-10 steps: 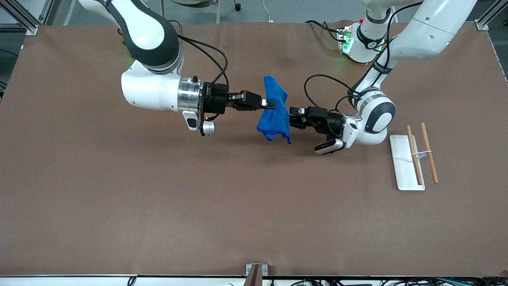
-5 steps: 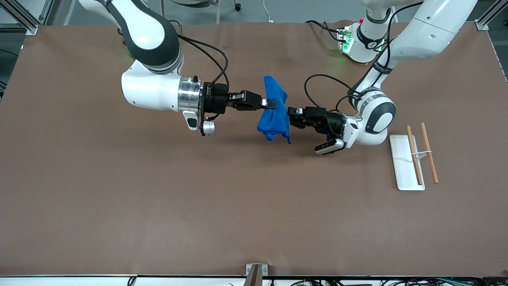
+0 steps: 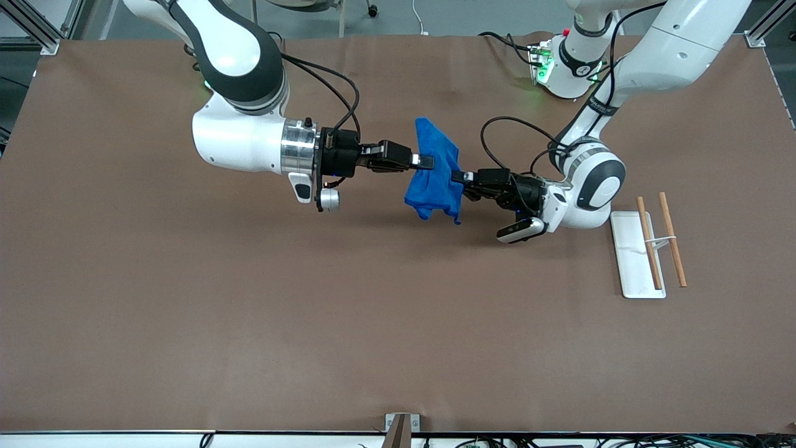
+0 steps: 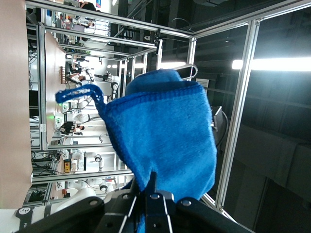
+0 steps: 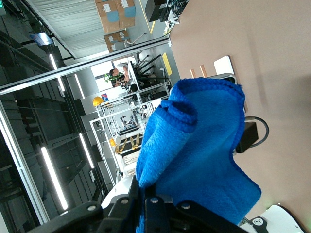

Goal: Right arm passes towel to left arm to hang
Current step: 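Grasp the hanging towel with the left gripper beside the right gripper, then open the right gripper and withdraw it while the left gripper holds towel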

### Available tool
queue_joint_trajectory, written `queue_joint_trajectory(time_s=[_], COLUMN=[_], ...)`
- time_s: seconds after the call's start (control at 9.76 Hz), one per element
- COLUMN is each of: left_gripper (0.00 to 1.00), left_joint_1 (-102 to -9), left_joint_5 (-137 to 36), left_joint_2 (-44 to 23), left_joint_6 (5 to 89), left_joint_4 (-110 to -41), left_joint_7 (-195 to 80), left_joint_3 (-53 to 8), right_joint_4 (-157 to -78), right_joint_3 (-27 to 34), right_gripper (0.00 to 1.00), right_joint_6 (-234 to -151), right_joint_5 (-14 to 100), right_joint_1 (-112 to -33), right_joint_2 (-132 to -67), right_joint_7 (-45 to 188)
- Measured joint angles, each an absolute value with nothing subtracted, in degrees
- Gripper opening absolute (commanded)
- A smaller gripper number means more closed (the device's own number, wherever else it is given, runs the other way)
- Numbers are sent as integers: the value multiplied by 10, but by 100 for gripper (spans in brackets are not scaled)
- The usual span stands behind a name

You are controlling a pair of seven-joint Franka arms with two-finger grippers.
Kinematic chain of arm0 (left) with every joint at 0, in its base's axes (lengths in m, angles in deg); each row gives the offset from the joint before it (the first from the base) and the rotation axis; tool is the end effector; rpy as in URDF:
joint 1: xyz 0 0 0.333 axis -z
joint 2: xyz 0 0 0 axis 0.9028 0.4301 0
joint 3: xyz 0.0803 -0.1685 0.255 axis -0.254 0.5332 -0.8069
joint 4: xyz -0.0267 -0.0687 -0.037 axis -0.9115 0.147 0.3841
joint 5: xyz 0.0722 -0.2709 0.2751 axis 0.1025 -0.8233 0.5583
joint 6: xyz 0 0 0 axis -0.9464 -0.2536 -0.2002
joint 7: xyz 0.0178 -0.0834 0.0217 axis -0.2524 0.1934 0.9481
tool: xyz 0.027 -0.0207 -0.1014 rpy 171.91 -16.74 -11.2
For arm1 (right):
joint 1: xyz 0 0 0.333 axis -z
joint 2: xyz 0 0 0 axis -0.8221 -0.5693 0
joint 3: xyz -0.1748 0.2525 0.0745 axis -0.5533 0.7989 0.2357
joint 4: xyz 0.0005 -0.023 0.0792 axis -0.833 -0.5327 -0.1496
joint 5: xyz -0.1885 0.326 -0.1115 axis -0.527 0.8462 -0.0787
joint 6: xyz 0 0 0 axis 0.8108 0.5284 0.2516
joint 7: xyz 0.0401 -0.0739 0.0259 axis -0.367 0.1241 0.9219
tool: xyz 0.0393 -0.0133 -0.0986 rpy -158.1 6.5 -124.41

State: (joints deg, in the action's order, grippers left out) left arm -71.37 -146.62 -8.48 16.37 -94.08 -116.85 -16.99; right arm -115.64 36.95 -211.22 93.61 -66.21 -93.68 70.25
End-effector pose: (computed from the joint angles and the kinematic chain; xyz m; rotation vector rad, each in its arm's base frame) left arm 0.5308 -0.2565 0.2959 1.1786 -0.0040 -0.1078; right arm 0.5378 0.4100 0.4910 -1.7444 0.2922 0.1840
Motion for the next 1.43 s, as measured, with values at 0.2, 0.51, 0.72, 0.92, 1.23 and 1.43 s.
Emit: queue_joint_trajectory(time_s=[0.2, 0.51, 0.72, 0.92, 1.23, 1.43], left_gripper=[0, 0, 0, 0, 0, 0], left_joint_1=[-722, -745, -780, -810, -845, -865], left_joint_5=[-1466, -1447, -1356, -1233, -1003, -865], left_joint_2=[-99, -133, -166, -198, -229, -236], left_joint_6=[164, 174, 213, 236, 244, 244], left_joint_4=[-940, -933, -902, -861, -810, -785], left_joint_7=[-1165, -1103, -997, -870, -711, -645], left_joint_3=[-170, -171, -172, -174, -175, -176], right_joint_4=[-1157, -1174, -1199, -1219, -1225, -1225], right_joint_3=[368, 361, 359, 349, 257, 200], right_gripper=[100, 100, 100, 100, 100, 100], right_joint_6=[-2115, -2120, -2118, -2113, -2043, -2011], right_joint_5=[936, 852, 756, 638, 434, 312], right_joint_1=[-662, -635, -588, -547, -528, -525], right_joint_2=[-938, -939, -938, -937, -929, -914], right_joint_7=[702, 702, 703, 703, 704, 704])
